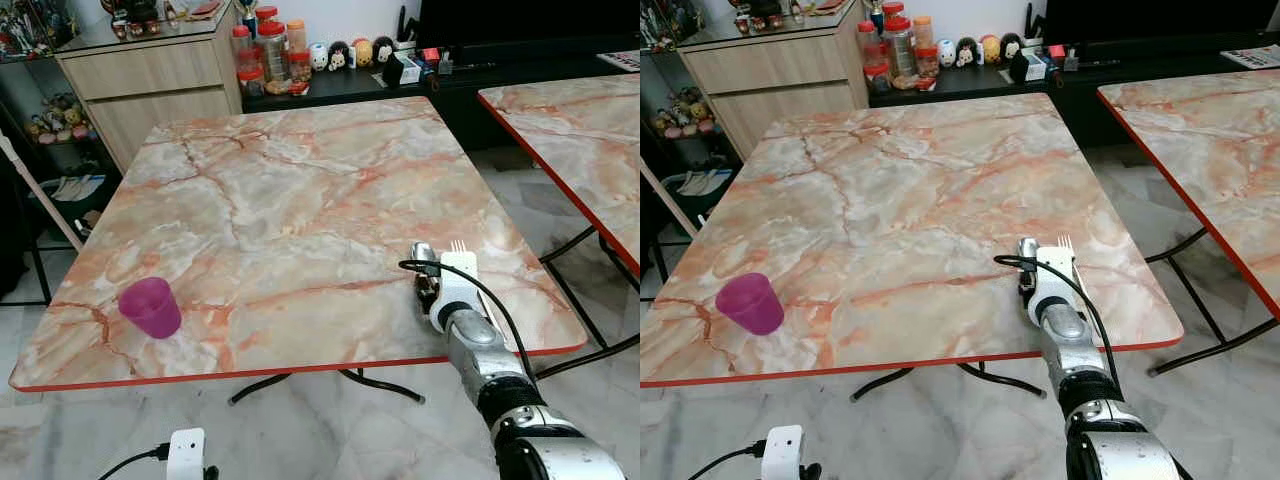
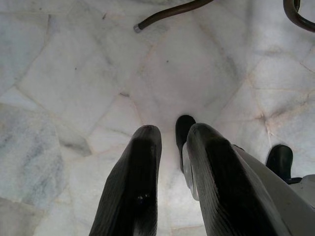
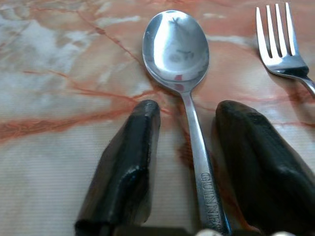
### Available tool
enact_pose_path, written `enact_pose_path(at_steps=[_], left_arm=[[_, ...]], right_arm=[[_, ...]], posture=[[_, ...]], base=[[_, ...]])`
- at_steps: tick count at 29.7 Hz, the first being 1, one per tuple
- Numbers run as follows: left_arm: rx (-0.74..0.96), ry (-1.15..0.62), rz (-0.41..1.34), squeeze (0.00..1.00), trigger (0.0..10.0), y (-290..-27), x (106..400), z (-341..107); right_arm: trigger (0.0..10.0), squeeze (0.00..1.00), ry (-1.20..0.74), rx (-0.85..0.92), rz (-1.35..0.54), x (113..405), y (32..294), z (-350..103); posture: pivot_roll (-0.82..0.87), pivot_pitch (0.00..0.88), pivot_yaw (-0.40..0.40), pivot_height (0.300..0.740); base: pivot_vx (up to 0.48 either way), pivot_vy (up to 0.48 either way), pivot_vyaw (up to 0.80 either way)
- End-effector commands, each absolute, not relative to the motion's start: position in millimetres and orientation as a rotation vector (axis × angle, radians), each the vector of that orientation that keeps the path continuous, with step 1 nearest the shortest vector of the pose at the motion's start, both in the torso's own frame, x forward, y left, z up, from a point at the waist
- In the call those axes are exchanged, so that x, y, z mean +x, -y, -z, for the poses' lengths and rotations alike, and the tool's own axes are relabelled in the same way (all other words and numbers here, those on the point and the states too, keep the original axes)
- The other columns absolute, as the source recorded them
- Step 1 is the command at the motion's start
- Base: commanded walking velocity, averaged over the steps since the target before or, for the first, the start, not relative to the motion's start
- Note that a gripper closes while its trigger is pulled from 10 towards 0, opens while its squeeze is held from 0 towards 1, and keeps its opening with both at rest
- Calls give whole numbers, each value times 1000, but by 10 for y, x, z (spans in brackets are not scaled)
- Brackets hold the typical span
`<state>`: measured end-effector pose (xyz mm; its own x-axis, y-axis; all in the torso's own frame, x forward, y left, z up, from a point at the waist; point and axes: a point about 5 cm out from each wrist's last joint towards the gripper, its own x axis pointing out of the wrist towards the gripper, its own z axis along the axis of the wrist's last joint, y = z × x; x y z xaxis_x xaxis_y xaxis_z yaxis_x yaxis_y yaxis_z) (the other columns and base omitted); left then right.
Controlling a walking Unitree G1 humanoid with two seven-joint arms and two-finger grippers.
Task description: Setting the table
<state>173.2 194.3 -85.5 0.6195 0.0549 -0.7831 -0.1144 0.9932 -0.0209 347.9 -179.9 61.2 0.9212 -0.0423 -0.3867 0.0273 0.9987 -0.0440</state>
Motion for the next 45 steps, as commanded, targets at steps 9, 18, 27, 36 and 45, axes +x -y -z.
enact_pose_path(at_steps=[9,18,27,36,45], left_arm=[[-79,-926,-95,0,10000,-1954,1716,868],[-82,-925,-98,0,10000,-1949,1725,865],[-84,-925,-102,0,10000,-1952,1723,866],[-72,-915,-114,0,10000,-1960,1739,856],[-8,-916,-150,0,10000,-2009,1731,853]], right_arm=[[0,0,-425,-18,30,3495,1741,-598],[0,0,-426,-19,16,3496,1713,-595],[0,0,-274,-2,-50,3572,1554,-774],[10000,0,-12,-20,-148,3630,1348,-1115],[10000,0,215,-89,-221,3607,1220,-1415]], posture=[[42,25,87,740],[44,31,86,740],[49,32,85,740],[43,30,80,740],[39,34,72,740]], base=[[0,0,0],[0,0,0],[0,0,0],[0,0,0],[0,-72,0]])
